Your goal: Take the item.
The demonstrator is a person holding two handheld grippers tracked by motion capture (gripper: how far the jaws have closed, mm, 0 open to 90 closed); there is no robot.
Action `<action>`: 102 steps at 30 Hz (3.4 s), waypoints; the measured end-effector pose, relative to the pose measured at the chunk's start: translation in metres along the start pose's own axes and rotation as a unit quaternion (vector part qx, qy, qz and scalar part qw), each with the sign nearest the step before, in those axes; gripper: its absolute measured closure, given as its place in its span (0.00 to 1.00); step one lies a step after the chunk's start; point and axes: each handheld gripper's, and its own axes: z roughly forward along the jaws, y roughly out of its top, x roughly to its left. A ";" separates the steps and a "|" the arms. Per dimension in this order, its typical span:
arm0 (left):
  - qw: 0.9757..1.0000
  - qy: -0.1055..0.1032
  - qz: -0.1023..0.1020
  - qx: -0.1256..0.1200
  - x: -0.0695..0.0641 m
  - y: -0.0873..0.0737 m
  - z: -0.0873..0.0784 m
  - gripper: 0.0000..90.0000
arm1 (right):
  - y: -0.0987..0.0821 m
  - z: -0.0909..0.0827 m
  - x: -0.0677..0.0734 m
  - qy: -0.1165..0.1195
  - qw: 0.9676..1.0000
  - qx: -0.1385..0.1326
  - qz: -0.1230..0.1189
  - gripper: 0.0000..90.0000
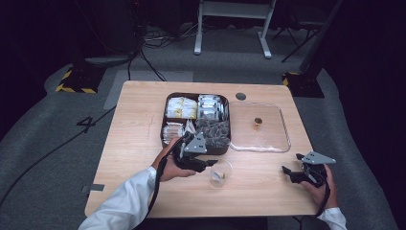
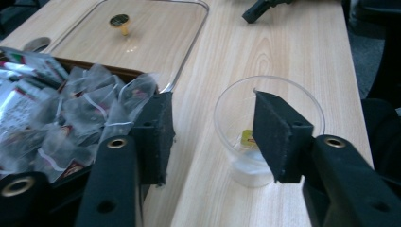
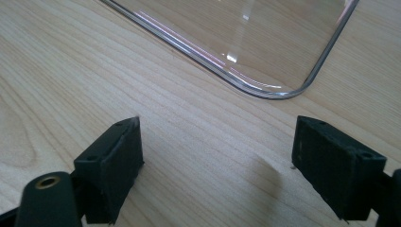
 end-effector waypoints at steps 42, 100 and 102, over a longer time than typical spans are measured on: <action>0.988 0.138 -0.031 0.066 0.012 -0.059 -0.055 0.19 | 0.000 0.000 0.000 -0.001 1.000 0.000 0.001 0.19; 0.959 0.182 -0.191 0.102 0.025 -0.208 -0.094 0.19 | 0.000 0.000 -0.001 0.001 1.000 0.001 0.004 0.19; 0.955 0.173 -0.226 0.080 0.027 -0.217 -0.097 0.18 | 0.000 0.000 -0.001 0.001 1.000 0.001 0.003 0.19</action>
